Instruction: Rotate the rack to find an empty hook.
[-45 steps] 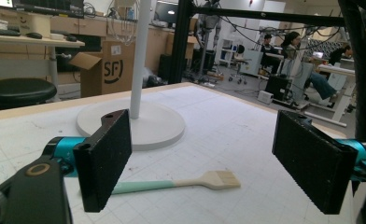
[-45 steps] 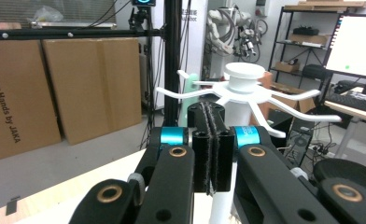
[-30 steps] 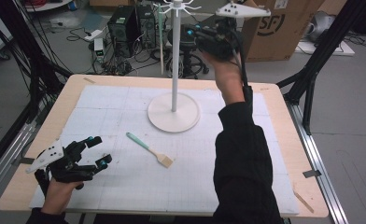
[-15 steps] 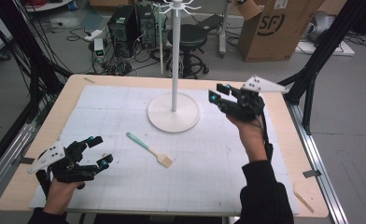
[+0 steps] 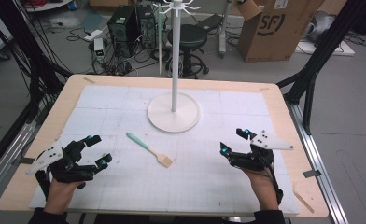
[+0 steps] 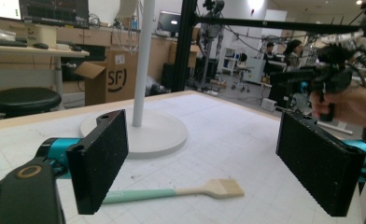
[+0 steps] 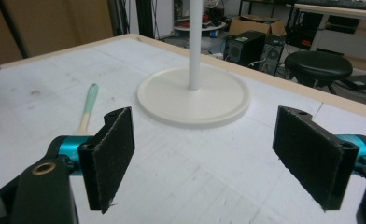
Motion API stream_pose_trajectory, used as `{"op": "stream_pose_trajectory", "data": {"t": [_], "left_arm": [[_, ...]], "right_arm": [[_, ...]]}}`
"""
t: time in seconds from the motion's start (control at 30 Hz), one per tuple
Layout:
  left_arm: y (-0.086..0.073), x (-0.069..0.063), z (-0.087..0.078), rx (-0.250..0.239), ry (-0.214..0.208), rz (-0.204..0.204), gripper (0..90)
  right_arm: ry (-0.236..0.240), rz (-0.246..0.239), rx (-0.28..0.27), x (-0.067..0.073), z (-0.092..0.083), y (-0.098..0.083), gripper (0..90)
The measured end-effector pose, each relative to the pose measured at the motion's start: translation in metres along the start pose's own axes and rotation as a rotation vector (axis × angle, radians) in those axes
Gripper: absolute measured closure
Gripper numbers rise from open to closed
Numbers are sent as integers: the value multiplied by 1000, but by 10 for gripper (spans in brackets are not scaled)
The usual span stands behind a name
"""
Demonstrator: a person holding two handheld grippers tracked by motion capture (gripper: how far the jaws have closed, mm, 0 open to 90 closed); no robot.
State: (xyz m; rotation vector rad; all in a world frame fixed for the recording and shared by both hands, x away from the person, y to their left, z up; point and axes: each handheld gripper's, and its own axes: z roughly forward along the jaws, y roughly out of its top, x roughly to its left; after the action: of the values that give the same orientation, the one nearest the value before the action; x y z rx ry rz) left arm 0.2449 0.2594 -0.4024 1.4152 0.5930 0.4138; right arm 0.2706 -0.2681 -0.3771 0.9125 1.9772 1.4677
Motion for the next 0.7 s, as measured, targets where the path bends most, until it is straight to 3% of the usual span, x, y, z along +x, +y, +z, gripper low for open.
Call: {"op": "stream_pose_trajectory", "data": {"t": [0.2,0.3,0.5,0.7], "left_arm": [[1,-1,2,13,15,2,172],[1,0,2,15,27,8,173],[-1,0,2,18,30,10,172],[-1,1,2,17,35,13,172]], "right_arm": [[11,36,-29,3,-11,-13,177],[1,15,-15,3,-11,-18,177],[-1,46,-17,2,-10,-23,177],[5,38,-17,4,-8,-22,177]]}}
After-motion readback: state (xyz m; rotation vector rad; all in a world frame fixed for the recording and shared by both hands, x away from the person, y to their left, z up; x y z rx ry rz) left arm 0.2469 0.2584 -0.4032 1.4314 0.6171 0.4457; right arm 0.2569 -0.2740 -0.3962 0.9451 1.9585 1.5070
